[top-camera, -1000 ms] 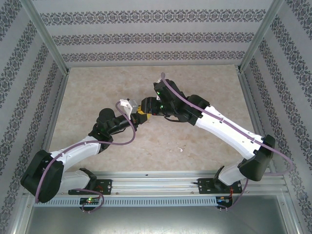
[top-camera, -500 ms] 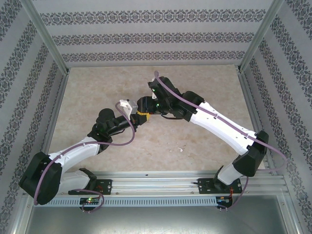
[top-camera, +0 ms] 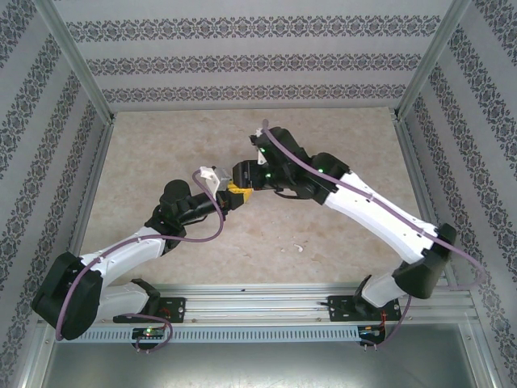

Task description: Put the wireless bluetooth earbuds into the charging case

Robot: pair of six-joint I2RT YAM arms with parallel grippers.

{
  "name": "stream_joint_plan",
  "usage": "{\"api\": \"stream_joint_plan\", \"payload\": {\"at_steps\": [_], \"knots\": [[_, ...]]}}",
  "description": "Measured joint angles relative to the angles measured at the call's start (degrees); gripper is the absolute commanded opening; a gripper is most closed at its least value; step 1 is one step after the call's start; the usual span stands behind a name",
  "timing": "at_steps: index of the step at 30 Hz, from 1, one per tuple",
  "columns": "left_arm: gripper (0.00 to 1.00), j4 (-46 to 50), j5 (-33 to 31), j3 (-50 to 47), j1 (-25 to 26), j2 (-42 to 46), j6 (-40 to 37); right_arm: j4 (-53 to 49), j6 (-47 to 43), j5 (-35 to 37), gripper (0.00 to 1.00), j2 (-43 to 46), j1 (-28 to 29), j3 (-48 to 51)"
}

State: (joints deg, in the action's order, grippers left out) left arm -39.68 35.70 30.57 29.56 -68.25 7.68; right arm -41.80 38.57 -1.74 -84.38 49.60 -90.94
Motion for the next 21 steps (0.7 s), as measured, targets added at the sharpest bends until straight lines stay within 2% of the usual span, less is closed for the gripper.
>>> {"api": "stream_joint_plan", "payload": {"at_steps": [5,11,15,21], "knots": [[0.00,1.75,2.69,0.00,0.00,0.11,0.07,1.25,0.31,2.14,0.52,9.64,-1.90,6.80],[0.00,4.20,5.62,-0.02,0.00,0.52,0.11,-0.39,3.52,3.30,0.51,18.84,-8.39,19.08],[0.00,5.99,6.56,-0.92,0.00,2.10,0.09,-2.84,5.88,2.56,0.47,19.32,-11.98,28.17],[0.00,6.32,6.75,-3.58,0.00,3.43,0.31,-3.15,8.81,-1.38,0.41,16.55,-12.66,39.39]]}}
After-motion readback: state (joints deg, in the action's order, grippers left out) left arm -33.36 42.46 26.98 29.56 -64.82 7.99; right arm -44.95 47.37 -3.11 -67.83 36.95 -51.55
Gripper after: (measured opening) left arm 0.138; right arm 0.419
